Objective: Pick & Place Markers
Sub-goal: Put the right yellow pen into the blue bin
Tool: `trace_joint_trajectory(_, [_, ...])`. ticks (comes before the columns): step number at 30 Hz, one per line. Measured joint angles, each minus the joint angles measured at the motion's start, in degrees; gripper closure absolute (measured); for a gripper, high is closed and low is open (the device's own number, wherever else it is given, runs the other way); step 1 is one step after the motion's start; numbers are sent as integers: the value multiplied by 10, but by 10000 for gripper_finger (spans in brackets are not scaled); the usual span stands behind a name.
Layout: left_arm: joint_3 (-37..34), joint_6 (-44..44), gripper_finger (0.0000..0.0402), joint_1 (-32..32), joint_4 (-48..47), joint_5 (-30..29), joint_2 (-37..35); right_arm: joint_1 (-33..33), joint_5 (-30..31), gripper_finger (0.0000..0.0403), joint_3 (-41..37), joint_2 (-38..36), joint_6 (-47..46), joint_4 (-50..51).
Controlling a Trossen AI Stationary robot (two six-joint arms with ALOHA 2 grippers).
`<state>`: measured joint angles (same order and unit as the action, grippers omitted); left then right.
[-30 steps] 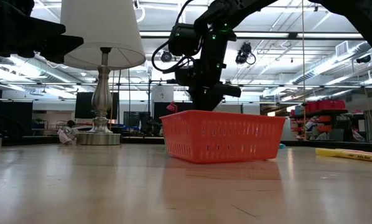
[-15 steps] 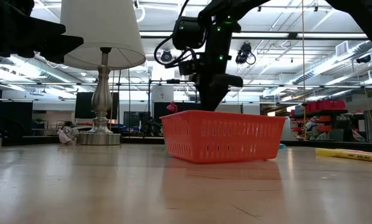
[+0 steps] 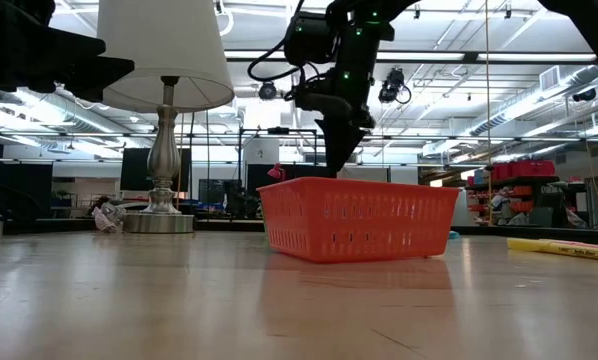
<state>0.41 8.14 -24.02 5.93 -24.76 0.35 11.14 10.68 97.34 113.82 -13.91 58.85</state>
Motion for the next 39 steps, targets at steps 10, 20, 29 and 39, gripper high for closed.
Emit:
trace_joint_trajectory(10, [0, 0, 129, 0, -2, 0, 0, 0, -90, 285, 0, -3, -222, -3])
trace_joint_trajectory(20, [0, 0, 129, 0, -2, 0, 0, 2, -92, 285, 0, -4, -248, -2])
trace_joint_trajectory(29, [0, 0, 129, 0, -2, 0, 0, -4, -76, 285, -10, -26, -279, 30])
trace_joint_trajectory(39, [0, 0, 129, 0, -2, 0, 0, -55, -68, 285, -145, -130, -390, 15])
